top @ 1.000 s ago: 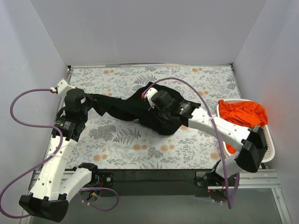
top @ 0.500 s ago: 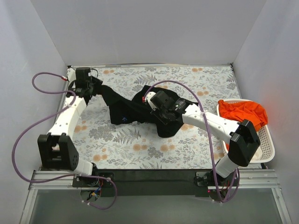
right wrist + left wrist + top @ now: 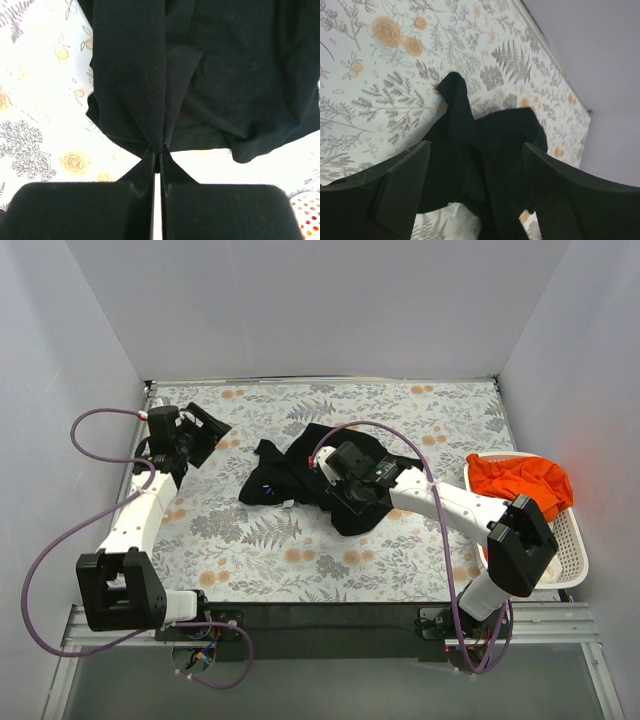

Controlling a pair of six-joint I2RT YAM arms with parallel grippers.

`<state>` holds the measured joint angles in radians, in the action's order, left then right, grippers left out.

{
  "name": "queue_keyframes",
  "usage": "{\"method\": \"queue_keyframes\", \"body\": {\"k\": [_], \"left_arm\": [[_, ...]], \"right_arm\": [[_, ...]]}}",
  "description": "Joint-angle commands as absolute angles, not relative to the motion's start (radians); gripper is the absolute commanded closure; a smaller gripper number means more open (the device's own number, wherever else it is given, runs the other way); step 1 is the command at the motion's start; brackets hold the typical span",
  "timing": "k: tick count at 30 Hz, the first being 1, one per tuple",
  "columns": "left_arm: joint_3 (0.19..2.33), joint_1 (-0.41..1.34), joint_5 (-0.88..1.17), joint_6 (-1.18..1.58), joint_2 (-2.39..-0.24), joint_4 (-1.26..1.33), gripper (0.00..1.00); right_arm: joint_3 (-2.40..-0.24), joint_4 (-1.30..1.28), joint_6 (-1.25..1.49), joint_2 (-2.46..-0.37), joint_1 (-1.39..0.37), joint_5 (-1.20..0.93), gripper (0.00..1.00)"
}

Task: Fold and stack the t-shirts
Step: Flatten the tshirt out

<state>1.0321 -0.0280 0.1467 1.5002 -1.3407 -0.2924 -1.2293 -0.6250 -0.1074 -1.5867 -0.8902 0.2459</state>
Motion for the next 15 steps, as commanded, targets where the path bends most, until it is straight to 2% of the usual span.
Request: {"method": "queue_keyframes", "body": {"k": [1,7,15], "left_arm": [[0.938,-0.014,0.219,1.306,-1.252,-0.273,0.31],[0.802,0.107,0.21,1.327,-1.239,-0.261,0.3],[0.819,0.265,0.074,1.359,-1.365,-0.206,0.25]], "right_arm": [[-1.2,-0.594,-0.121,-1.534,-0.887,0.227,0.99],[-1.157,-0.574,-0.12,-1.511,-0.887,0.201,0.99],[-1.141,-0.565,-0.118,-1.503,-0.887,0.192,0.99]]}}
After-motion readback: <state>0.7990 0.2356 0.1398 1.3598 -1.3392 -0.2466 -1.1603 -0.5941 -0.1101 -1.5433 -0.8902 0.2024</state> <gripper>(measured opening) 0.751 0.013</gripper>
